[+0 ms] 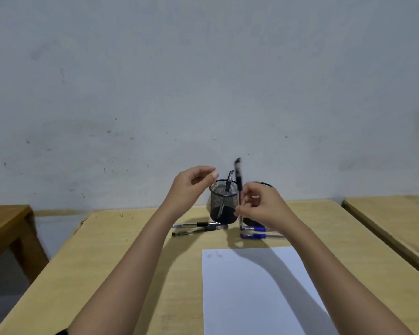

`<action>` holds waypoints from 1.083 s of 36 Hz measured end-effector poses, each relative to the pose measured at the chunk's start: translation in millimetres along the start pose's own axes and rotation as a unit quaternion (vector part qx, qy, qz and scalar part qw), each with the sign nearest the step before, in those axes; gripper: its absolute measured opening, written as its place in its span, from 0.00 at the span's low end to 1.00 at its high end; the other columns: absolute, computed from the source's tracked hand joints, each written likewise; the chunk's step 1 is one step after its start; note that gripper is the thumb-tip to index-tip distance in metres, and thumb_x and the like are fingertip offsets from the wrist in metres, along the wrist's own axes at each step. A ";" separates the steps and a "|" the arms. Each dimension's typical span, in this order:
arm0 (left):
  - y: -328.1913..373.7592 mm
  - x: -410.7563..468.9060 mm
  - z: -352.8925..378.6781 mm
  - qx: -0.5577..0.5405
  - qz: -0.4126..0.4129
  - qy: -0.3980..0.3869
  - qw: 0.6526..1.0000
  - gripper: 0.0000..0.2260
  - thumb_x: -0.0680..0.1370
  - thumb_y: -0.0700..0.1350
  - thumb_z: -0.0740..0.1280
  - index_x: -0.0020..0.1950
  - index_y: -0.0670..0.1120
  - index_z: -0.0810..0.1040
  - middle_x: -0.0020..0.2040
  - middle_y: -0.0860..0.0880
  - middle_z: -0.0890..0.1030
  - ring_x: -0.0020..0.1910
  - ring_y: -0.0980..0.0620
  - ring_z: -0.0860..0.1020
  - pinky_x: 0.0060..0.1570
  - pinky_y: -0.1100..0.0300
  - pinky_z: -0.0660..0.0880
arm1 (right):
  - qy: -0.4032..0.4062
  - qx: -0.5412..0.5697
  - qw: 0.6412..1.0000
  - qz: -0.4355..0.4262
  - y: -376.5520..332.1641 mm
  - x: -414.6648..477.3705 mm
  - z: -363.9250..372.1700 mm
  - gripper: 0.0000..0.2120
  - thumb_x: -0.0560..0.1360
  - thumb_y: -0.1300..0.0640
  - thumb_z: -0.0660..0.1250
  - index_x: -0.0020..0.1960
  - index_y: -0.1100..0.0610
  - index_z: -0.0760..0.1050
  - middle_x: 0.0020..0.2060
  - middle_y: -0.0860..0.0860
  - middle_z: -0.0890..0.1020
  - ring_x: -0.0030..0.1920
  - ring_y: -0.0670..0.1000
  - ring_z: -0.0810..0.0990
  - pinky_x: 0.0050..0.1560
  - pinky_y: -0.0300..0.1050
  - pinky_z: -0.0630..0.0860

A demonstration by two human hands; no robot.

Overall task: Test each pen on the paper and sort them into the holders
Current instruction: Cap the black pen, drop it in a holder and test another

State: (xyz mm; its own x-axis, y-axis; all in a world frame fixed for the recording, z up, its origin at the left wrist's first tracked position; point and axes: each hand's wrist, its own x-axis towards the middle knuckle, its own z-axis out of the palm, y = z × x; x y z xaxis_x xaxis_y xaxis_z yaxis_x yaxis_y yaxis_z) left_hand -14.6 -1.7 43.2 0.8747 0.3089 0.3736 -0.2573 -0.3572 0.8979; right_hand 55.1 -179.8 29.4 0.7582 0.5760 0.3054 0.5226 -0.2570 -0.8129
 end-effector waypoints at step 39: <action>-108.5 41.6 40.2 0.059 -0.049 -0.014 0.997 0.28 0.69 0.51 0.75 0.67 0.51 0.70 0.63 0.51 0.71 0.61 0.55 0.73 0.63 0.60 0.71 | 0.119 -0.097 0.985 0.084 52.8 99.4 2.8 0.09 0.68 0.61 0.72 0.45 0.64 0.78 0.37 0.54 0.79 0.40 0.52 0.76 0.46 0.43 0.72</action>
State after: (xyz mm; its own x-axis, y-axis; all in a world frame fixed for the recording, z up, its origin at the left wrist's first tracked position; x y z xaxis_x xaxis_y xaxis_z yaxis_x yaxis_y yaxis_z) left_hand 66.2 14.5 -48.0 0.9046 0.3243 0.2768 -0.1211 -0.4272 0.8960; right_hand 156.9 -133.9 15.4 0.8981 0.3201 0.3017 0.4294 -0.4899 -0.7587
